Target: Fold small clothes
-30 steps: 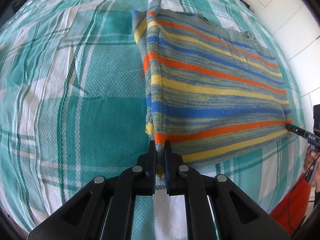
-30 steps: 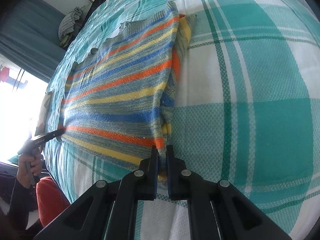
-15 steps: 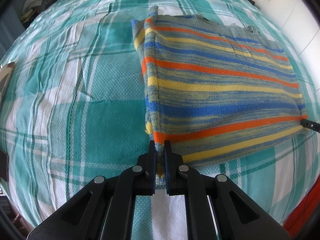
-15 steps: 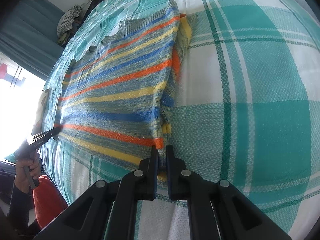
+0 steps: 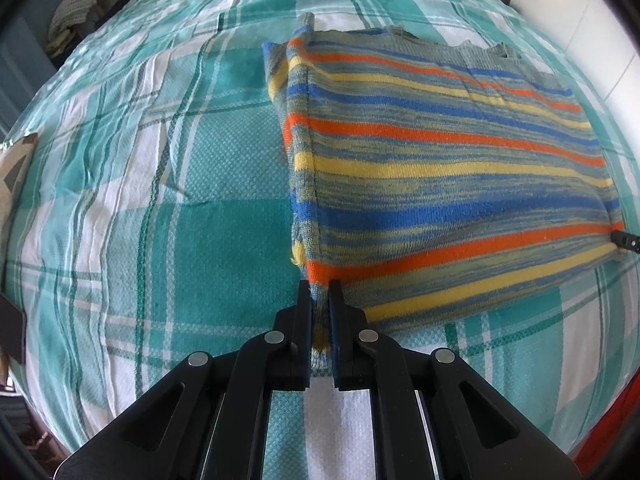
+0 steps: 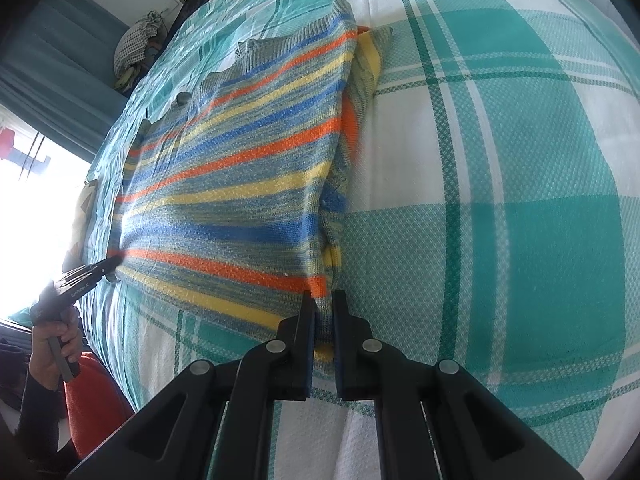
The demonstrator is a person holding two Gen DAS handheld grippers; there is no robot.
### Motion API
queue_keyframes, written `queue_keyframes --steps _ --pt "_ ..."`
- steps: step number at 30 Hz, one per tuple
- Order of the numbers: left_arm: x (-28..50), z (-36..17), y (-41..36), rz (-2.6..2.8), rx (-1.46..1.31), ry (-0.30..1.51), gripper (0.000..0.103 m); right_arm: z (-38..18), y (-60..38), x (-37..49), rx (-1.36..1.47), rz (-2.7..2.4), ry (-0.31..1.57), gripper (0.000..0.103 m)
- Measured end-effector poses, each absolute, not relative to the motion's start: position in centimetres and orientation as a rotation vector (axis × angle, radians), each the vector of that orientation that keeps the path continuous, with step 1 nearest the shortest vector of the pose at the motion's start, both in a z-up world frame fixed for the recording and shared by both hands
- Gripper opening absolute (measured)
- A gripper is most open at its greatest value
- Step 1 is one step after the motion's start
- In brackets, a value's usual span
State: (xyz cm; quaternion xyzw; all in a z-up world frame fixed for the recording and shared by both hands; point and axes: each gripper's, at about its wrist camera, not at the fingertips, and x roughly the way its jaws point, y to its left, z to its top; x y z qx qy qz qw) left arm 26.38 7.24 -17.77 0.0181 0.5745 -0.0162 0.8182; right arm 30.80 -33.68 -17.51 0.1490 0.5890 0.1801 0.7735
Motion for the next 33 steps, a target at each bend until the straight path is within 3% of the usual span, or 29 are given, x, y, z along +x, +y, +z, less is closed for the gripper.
queue_keyframes --steps 4,6,9,13,16,17,19,24,25,26,27,28,33 --pt "24.1 -17.2 9.1 0.048 0.085 1.202 0.045 -17.5 -34.4 30.3 0.326 0.400 1.259 0.007" --pt "22.3 -16.2 9.5 0.135 0.170 1.190 0.038 -17.2 -34.9 29.9 0.313 0.410 1.250 0.010" --pt "20.5 -13.5 6.6 0.135 0.319 1.077 0.037 -16.2 -36.6 29.2 0.334 0.412 1.244 0.034" --pt "20.3 -10.5 -2.1 -0.159 0.270 0.941 0.059 -13.7 -39.6 30.4 0.353 0.397 1.174 0.036" --pt "20.9 -11.3 -11.4 -0.420 0.292 0.884 0.061 -12.5 -40.4 34.0 0.356 0.417 1.140 0.040" --pt "21.0 -12.4 -15.3 -0.513 0.325 0.862 0.061 -12.5 -40.3 35.4 0.360 0.438 1.140 0.050" --pt "21.6 -13.9 -19.3 -0.583 0.366 0.852 0.064 -13.1 -39.9 38.8 0.395 0.469 1.138 0.058" --pt "22.6 -17.4 -23.4 -0.631 0.384 0.838 0.076 -16.5 -38.2 45.9 0.518 0.540 1.192 0.059" --pt "22.7 -17.6 -23.5 -0.628 0.378 0.839 0.069 -17.2 -37.6 46.6 0.515 0.543 1.219 0.053" --pt "22.8 -17.6 -23.2 -0.625 0.362 0.832 0.038 -17.8 -37.1 47.4 0.474 0.523 1.229 0.021" --pt "23.1 -17.5 -22.6 -0.611 0.341 0.832 0.020 -17.7 -36.9 47.7 0.454 0.514 1.222 0.007" --pt "23.3 -17.2 -21.8 -0.597 0.310 0.836 0.011 -17.6 -36.9 47.8 0.469 0.527 1.218 0.008" --pt "23.5 -14.1 -15.9 -0.557 0.091 0.805 0.009 -12.1 -36.3 47.2 0.402 0.613 1.160 0.008"
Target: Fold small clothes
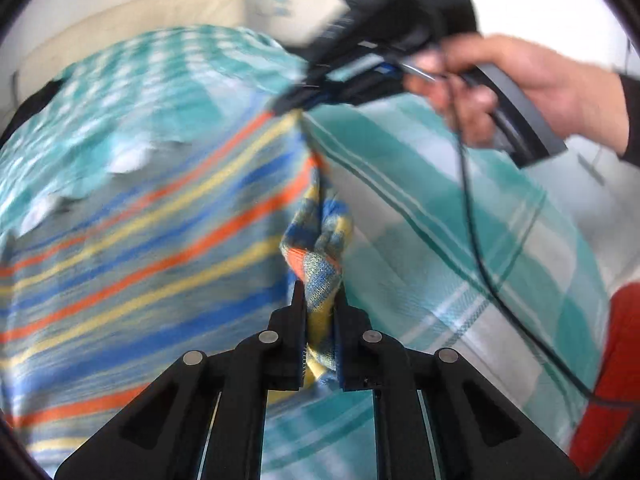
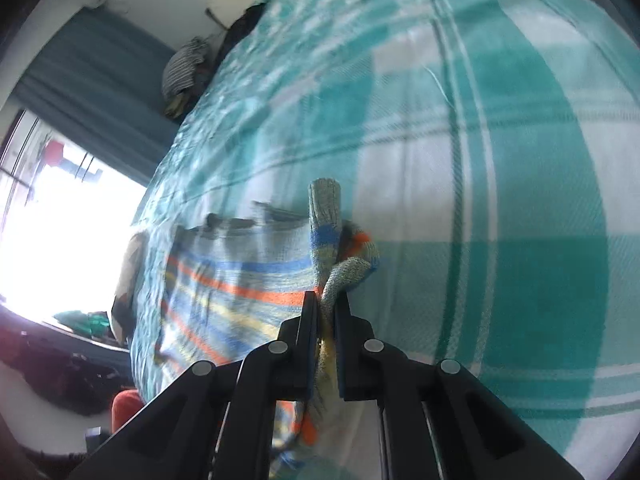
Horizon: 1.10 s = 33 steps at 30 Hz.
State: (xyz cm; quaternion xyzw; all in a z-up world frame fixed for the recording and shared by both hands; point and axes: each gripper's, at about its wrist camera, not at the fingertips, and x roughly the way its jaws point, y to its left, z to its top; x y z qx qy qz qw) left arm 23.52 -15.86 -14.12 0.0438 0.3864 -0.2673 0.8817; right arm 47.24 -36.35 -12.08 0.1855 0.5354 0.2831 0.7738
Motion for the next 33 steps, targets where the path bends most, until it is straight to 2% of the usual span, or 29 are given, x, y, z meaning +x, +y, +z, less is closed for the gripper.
queue_keyframes --steps 3,7,10,15,17,19,23,25,28,29,30,32,33 --pt "22.5 -11.1 -10.1 -0.493 -0.052 0.763 0.009 -9.0 -33.7 47.6 0.340 0.657 1.147 0.008" --pt "21.9 -9.2 -1.7 -0.356 -0.221 0.748 0.009 -6.4 -25.1 48.6 0.291 0.766 1.131 0.008" --pt "21.6 -10.1 4.3 -0.229 -0.284 0.775 0.009 -6.1 -17.0 49.0 0.246 0.841 1.115 0.008" --pt "21.5 -14.1 9.4 -0.073 -0.334 0.870 0.011 -9.2 -5.7 49.7 0.217 0.894 1.144 0.008" --pt "21.7 -16.4 10.6 -0.011 -0.320 0.964 0.032 -11.5 -2.3 49.5 0.218 0.909 1.153 0.014" --pt "21.5 -16.7 11.5 0.008 -0.343 0.984 0.046 -13.3 -1.4 49.3 0.271 0.880 1.173 0.029" --pt "20.0 -14.0 13.5 -0.025 -0.377 0.902 0.065 -11.5 -5.4 46.8 0.280 0.835 1.066 0.029" --pt "20.3 -13.5 13.0 -0.064 -0.361 0.889 0.069 -9.3 -8.1 44.0 0.176 0.838 0.994 0.029" --pt "23.4 -14.7 11.8 -0.078 -0.295 0.939 0.069 -8.4 -10.3 38.9 0.030 0.887 0.969 0.029" --pt "24.0 -16.0 11.3 -0.056 -0.269 0.994 0.057 -9.2 -10.6 37.3 -0.010 0.900 0.981 0.029" --pt "24.8 -18.2 11.2 -0.006 -0.241 1.095 0.051 -11.1 -10.6 35.8 -0.040 0.895 1.009 0.029" --pt "24.0 -18.4 11.6 -0.020 -0.257 1.105 0.052 -16.6 -11.0 34.0 -0.115 0.842 1.168 0.023" --pt "23.5 -17.5 11.7 -0.024 -0.231 1.107 0.054 -18.1 -11.8 32.9 -0.141 0.821 1.180 0.022"
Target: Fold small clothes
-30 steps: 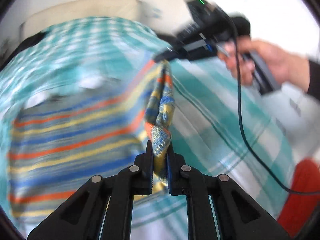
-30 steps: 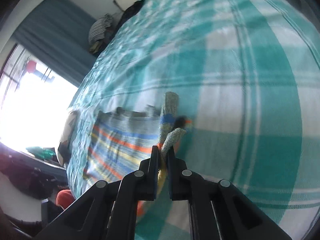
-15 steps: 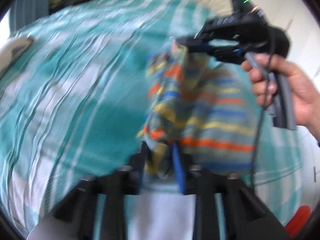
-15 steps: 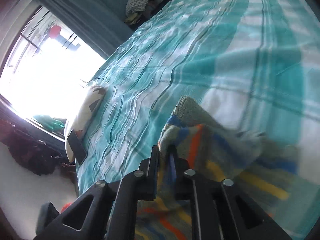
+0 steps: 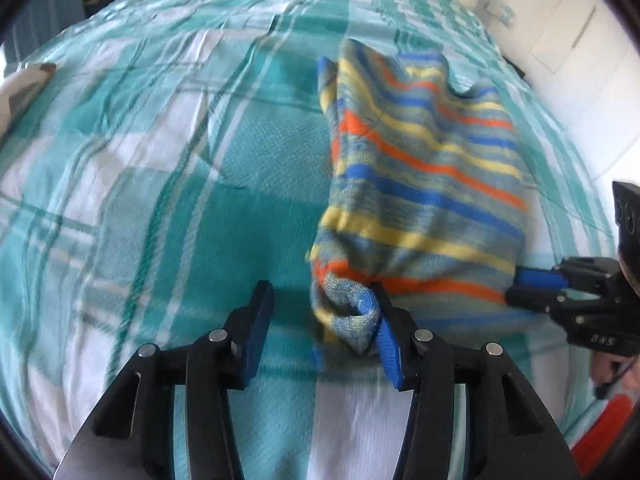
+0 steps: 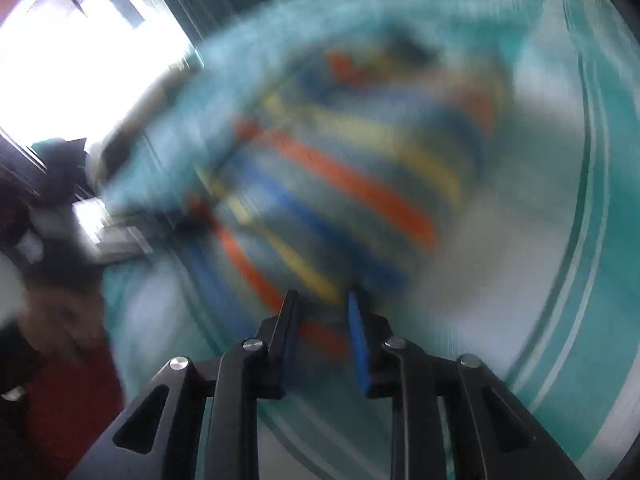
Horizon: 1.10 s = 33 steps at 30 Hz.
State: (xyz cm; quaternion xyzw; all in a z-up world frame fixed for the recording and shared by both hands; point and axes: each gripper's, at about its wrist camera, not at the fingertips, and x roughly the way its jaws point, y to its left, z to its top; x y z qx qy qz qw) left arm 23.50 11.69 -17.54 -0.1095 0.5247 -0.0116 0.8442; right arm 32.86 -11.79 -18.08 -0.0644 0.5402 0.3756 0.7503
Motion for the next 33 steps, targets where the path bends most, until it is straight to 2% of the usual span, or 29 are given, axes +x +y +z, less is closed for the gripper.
queue_keyframes --steps 4,7,9,10,11,14,16,18,19,20,22,25,26,27,28,29,31,33 --pt "24.7 -13.2 12.6 -0.066 -0.190 0.999 0.080 -13.9 -14.6 33.2 -0.039 0.767 1.045 0.023" --pt "30.3 -12.1 11.9 -0.106 -0.181 0.967 0.085 -10.9 -14.0 37.1 -0.029 0.747 0.950 0.023" --pt "34.6 -13.5 11.2 -0.094 -0.167 1.001 0.084 -10.4 -13.1 40.3 -0.004 0.732 0.930 0.023" --pt "36.4 -14.7 10.9 -0.048 -0.150 1.020 0.077 -10.9 -12.4 42.1 0.018 0.731 0.941 0.023" --pt "37.8 -16.1 11.1 0.021 -0.133 1.049 0.065 -11.6 -11.9 43.4 0.028 0.720 0.958 0.024" --pt "38.5 -18.2 14.3 0.102 -0.289 1.097 0.066 -17.8 -10.8 47.1 -0.015 0.602 1.141 0.025" --pt "36.6 -16.3 15.7 0.102 -0.304 1.056 0.066 -16.9 -11.7 46.5 0.018 0.605 1.090 0.027" --pt "34.0 -14.5 16.5 0.038 -0.290 0.994 0.080 -14.6 -13.5 44.7 0.090 0.617 1.020 0.039" --pt "33.2 -14.2 16.7 -0.005 -0.304 0.987 0.090 -13.6 -14.7 43.3 0.135 0.648 0.984 0.062" --pt "32.5 -14.6 16.8 -0.075 -0.338 0.999 0.093 -12.9 -15.8 41.8 0.168 0.657 0.950 0.075" --pt "32.5 -16.1 16.2 -0.149 -0.371 1.054 0.094 -13.4 -17.1 40.0 0.239 0.663 0.953 0.076" --pt "34.1 -19.2 13.7 -0.147 -0.323 1.149 0.094 -17.2 -16.6 39.5 0.373 0.689 1.070 0.075" --pt "34.3 -19.3 12.8 -0.129 -0.295 1.130 0.092 -18.6 -16.1 39.8 0.413 0.688 1.097 0.071" --pt "34.5 -19.2 12.3 -0.142 -0.289 1.123 0.083 -19.9 -15.4 40.2 0.461 0.688 1.110 0.068" --pt "34.9 -19.0 11.7 -0.178 -0.297 1.127 0.033 -20.5 -14.6 40.8 0.506 0.682 1.092 0.049" --pt "35.3 -18.9 11.3 -0.215 -0.320 1.154 0.014 -20.7 -13.6 41.4 0.543 0.697 1.099 0.025" --pt "35.5 -17.3 10.9 -0.182 -0.280 1.137 0.013 -19.5 -11.7 41.9 0.502 0.681 1.096 0.023" --pt "34.4 -14.0 10.7 -0.209 -0.264 1.059 0.013 -15.9 -10.6 41.1 0.367 0.703 1.016 0.021"
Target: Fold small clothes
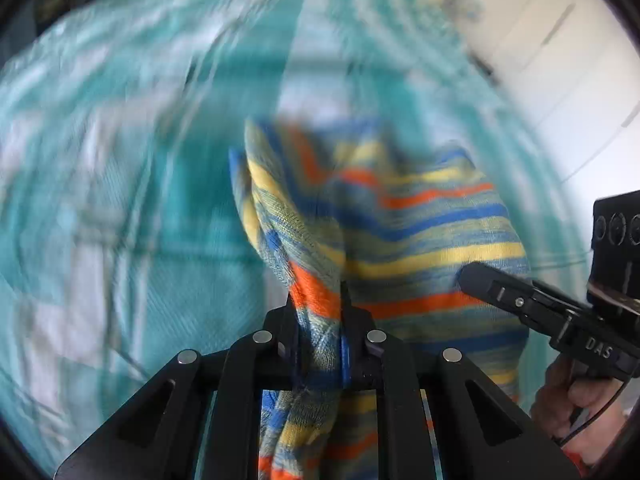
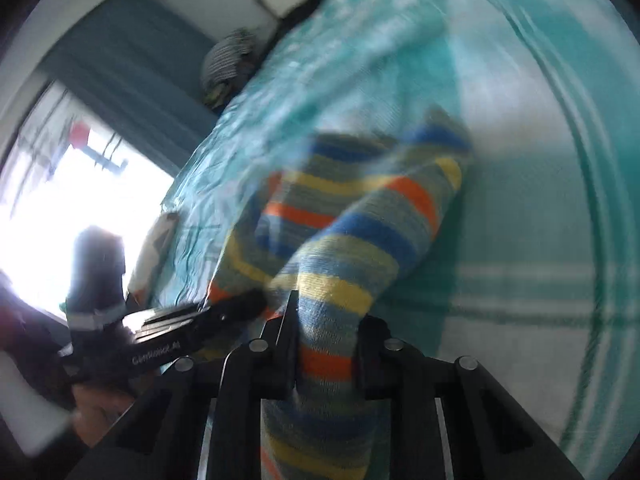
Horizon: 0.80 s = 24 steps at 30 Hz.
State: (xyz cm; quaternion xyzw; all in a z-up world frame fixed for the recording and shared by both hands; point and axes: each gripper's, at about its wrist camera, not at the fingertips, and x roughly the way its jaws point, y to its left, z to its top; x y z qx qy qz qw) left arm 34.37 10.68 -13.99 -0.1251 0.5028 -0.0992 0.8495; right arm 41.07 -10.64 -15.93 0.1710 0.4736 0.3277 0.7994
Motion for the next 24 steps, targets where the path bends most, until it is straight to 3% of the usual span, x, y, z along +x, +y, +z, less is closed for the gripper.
queue_keyframes --steps 6,7,9,10,11,13,18,20,24 --pt "33.5 -3.0 10.2 -0.271 -0.225 0.829 0.014 -4.9 -12.3 39.6 0.299 0.777 0.786 0.021" --pt "34.3 -2.4 9.8 -0.271 -0.223 0.817 0.017 -3.7 -12.9 39.9 0.297 0.782 0.762 0.022" --pt "35.4 -3.1 9.7 -0.258 -0.234 0.852 0.040 -3.0 -13.6 41.1 0.307 0.774 0.760 0.025" --pt "36.0 -4.5 9.6 -0.237 -0.228 0.892 0.076 -3.6 -14.5 41.5 0.317 0.763 0.784 0.034" --pt "36.0 -6.2 9.5 -0.179 -0.202 0.926 0.088 -4.8 -15.1 41.9 0.313 0.733 0.827 0.062" --pt "34.1 -10.1 9.3 -0.045 -0.107 0.979 0.086 -8.2 -16.9 41.5 0.202 0.555 0.946 0.101" --pt "25.7 -12.3 7.7 0.098 0.105 0.969 0.088 -13.1 -21.7 33.6 -0.020 0.268 1.058 0.102" --pt "23.3 -10.8 6.5 0.163 0.179 0.907 0.099 -12.5 -22.2 30.2 -0.015 0.249 1.047 0.102" --pt "20.1 -6.6 4.2 0.248 0.265 0.768 0.101 -8.3 -21.4 25.4 -0.002 0.240 0.962 0.102"
